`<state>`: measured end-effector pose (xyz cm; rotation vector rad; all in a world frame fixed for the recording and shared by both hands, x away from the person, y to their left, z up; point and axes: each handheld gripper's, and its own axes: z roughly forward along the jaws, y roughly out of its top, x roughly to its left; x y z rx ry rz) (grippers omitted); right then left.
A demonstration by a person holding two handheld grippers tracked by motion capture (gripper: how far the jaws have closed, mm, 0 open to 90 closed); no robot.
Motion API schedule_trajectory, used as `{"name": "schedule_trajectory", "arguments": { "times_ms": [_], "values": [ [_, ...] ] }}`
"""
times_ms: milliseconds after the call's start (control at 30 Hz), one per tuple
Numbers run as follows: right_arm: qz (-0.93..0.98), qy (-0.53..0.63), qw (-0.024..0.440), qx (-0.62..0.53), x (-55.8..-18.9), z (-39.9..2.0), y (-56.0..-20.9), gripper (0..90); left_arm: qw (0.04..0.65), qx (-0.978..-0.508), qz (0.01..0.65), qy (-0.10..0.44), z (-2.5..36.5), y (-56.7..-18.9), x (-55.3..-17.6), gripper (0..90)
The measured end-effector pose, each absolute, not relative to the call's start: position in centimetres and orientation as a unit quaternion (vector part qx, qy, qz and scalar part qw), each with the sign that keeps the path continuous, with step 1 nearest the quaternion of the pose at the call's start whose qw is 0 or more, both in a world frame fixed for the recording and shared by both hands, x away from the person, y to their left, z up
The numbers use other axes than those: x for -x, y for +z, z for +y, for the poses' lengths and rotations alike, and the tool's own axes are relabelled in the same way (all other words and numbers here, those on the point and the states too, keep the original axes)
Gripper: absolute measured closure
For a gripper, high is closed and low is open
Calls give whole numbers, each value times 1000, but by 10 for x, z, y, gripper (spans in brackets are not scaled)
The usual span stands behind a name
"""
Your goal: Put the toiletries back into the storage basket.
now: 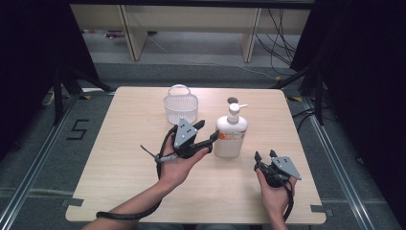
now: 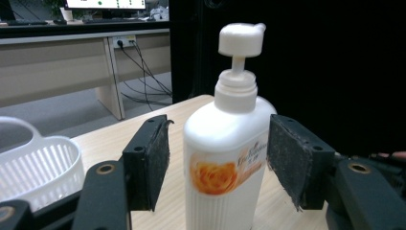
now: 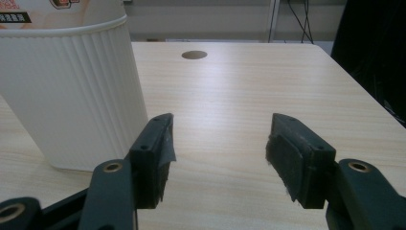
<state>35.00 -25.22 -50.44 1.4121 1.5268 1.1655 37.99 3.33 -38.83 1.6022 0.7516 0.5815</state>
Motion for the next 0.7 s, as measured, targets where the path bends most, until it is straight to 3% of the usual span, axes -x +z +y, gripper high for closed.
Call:
{"name": "schedule_trajectory", "arguments": {
  "times_ms": [700],
  "values": [
    [601,447,367,-551,-350,-250,-504,412,595,-686,330,258,-13,-369,-404,399]
  ]
}}
